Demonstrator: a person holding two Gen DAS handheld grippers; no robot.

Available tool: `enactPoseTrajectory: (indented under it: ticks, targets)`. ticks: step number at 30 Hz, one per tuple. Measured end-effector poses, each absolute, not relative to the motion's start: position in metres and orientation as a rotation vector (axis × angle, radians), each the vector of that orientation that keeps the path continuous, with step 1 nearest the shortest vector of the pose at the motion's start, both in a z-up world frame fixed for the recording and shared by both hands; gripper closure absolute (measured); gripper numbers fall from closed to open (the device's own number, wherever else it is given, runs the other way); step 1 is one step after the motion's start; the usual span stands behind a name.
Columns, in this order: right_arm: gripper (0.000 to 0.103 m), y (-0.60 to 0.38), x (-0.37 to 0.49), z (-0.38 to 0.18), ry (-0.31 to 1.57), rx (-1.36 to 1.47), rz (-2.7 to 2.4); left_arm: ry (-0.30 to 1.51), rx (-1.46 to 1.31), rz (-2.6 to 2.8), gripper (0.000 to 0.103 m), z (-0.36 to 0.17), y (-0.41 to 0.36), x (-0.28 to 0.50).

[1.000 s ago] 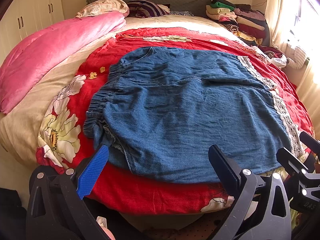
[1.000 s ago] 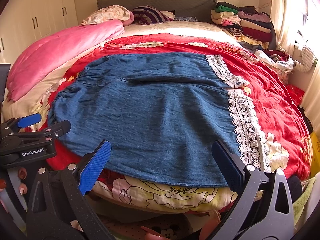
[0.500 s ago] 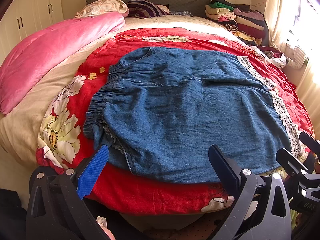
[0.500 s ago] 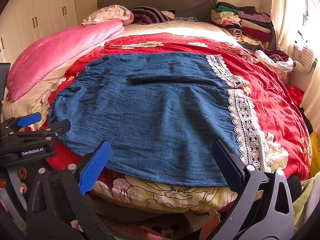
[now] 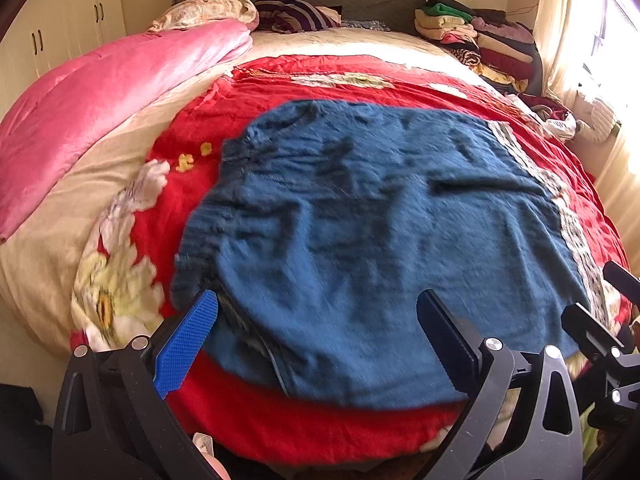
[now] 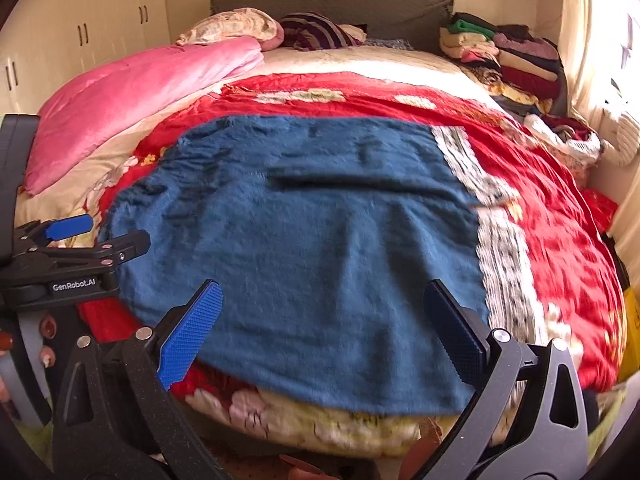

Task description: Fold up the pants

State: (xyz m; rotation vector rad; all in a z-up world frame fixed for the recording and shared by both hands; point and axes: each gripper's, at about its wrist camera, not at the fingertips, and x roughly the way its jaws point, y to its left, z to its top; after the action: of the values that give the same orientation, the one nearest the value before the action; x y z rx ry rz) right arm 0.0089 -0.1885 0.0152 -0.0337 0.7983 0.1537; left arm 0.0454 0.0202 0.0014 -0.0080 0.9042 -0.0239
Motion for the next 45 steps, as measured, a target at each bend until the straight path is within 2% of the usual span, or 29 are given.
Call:
enactPoseTrajectory:
  ticks: [14,22,30,33,35,36,37,40,45]
  targets:
    - [0.008,-0.16,0.148,0.029,0.819,-0.077,0.274,0.904,-0.05,0.037,0.004,0.014,0.089,0.177]
    - [0.008,-0.14,0.232,0.007,0.884,-0.214,0.301,0.96,-0.058,-0.006,0.004,-0.014,0.113,0.246]
    - [0.008,-0.121,0.28,-0.005,0.891,-0.328,0.384,0.99,0.022,-0.084,0.007,-0.044,0.112,0.272]
    - [0.008,-0.115,0.296,-0.01,0.923,-0.335,0.419,0.983,-0.003,-0.134,0.032,-0.05,0.112,0.277]
    - [0.008,-0.106,0.303,-0.014,0.916,-0.385,0.421,0.971,-0.021,-0.145,0.037,-0.052,0.113,0.277]
    - [0.008,-0.102,0.306,-0.016,0.911,-0.407,0.421,0.962,-0.024,-0.158,0.051,-0.052,0.112,0.275]
    - [0.008,-0.1,0.309,-0.017,0.912,-0.416,0.425,0.952,-0.033,-0.175,0.061,-0.052,0.112,0.274]
    - [0.008,-0.091,0.317,-0.021,0.918,-0.442,0.452,0.928,-0.053,-0.175,0.067,-0.048,0.114,0.269]
    - [0.008,-0.072,0.318,-0.026,0.883,-0.57,0.513,0.842,-0.059,-0.159,0.067,-0.028,0.117,0.253]
